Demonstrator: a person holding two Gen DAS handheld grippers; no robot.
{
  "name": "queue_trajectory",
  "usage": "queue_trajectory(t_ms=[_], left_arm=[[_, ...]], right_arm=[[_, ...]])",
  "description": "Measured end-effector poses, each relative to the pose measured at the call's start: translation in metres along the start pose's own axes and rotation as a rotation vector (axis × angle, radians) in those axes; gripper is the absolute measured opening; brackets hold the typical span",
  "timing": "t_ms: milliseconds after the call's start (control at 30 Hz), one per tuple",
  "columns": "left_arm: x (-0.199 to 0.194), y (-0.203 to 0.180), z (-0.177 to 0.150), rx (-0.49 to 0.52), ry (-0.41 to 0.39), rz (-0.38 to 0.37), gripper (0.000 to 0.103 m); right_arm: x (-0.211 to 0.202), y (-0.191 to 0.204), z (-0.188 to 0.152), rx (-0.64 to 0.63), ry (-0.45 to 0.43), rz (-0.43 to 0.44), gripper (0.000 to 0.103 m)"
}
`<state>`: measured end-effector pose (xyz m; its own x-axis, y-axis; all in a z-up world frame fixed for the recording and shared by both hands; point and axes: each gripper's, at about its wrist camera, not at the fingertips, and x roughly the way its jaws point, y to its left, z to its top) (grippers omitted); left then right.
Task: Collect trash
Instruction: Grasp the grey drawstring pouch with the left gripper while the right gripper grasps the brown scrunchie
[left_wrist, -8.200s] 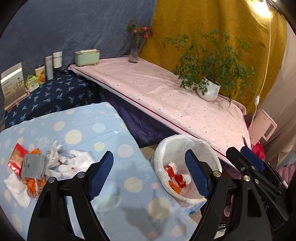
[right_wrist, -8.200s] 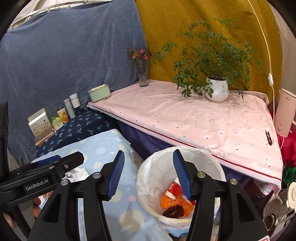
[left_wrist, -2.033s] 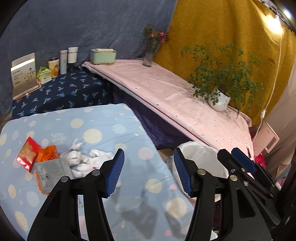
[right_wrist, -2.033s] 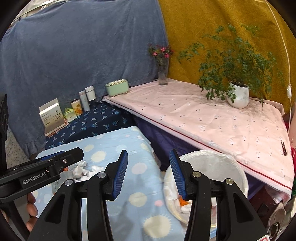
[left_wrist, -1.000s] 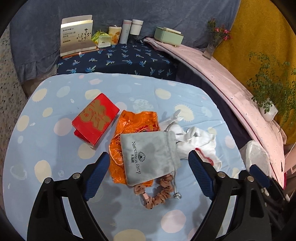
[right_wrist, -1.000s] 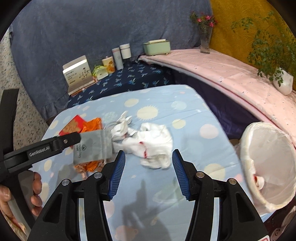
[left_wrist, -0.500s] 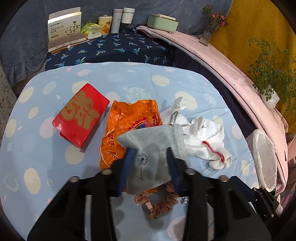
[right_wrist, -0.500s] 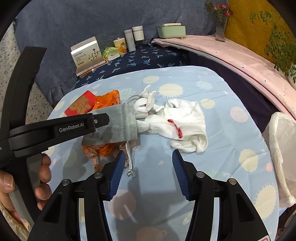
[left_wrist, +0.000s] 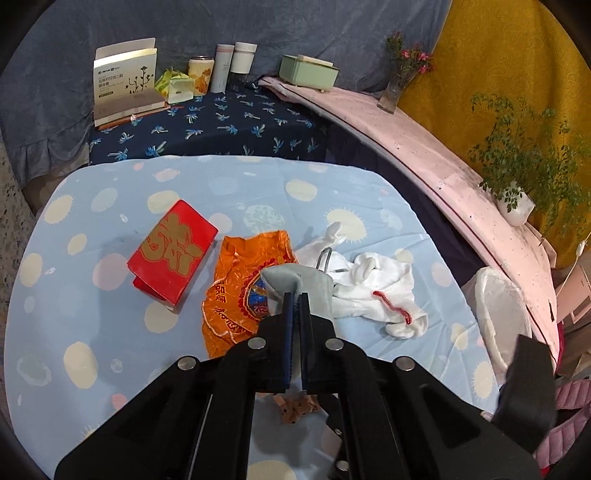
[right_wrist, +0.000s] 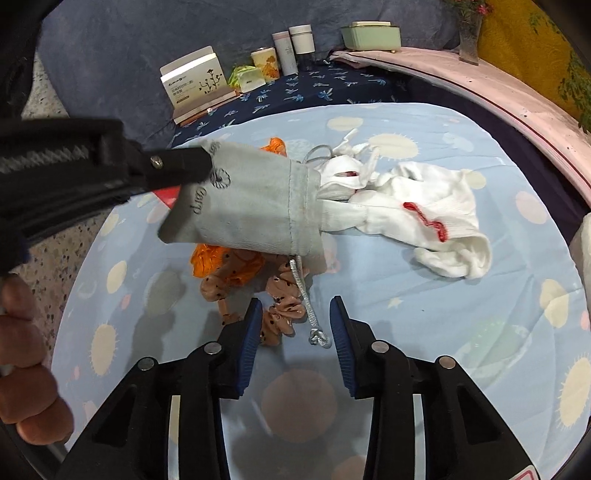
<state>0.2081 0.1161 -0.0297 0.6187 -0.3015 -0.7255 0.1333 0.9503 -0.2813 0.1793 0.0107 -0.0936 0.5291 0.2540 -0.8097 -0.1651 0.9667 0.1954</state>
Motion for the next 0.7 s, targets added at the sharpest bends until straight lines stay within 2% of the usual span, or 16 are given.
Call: queue_trajectory(t_ms=[233, 400, 533, 700], left_arm=[[-0.009, 0.002, 0.006, -0.012, -0.023, -0.005, 0.002], [-0.013, 0.003, 0.007, -0.017, -0.029, -0.009, 0.002], [-0.017, -0.002, 0.007, -0.011, -0.036, -0.015, 0.002], [-0.026, -0.014, 0.007, 0.001, -0.051, -0.031, 0.002]], right_arm=[[0.018, 0.002, -0.004, 0.0, 0.02, -0.008, 0.035], [0.014, 0.003, -0.009, -0.044, 0.018, -0.041, 0.014], [0.002, -0.006, -0.012, -0.032, -0.002, -0.058, 0.012], [-0.032, -0.023, -0.01, -0.006, -0.069, -0.077, 0.011]])
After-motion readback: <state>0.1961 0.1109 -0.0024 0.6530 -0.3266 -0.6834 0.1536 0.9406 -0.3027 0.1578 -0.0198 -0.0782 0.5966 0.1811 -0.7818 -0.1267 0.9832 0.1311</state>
